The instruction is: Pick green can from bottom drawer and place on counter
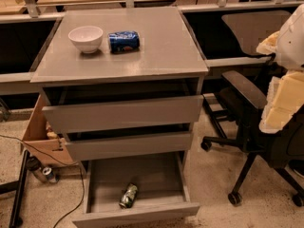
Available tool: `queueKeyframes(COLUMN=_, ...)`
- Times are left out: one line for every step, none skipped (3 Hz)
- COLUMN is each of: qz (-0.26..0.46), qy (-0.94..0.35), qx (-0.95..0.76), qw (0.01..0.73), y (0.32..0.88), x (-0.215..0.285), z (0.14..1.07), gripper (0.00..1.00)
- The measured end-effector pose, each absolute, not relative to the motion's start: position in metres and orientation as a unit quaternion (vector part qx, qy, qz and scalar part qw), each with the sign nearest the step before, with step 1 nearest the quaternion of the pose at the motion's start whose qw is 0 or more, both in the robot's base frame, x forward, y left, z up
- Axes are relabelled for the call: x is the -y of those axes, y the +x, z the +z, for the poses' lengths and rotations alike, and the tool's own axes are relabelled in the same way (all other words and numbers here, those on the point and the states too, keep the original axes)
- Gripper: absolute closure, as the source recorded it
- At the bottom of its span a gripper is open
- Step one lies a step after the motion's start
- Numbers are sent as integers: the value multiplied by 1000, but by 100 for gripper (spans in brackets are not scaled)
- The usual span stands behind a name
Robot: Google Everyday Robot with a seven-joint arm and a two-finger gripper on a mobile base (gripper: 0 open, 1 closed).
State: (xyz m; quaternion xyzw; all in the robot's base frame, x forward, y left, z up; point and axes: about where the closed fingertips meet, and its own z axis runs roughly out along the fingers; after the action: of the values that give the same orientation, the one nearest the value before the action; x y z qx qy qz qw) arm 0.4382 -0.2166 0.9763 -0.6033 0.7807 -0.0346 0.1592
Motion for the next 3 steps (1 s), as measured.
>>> queueKeyframes(qz=-33, qy=-602, qx=-781, qw=161, y=439, x=216, z=976, gripper=0)
queueKeyframes(qz=-29, qy=-597, qx=-785, qw=165, y=441, x=214, z=973, gripper=0)
queueKeyframes(qz=9, qy=-565, qx=-807, qw=173, y=442, x=201, z=951, gripper=0)
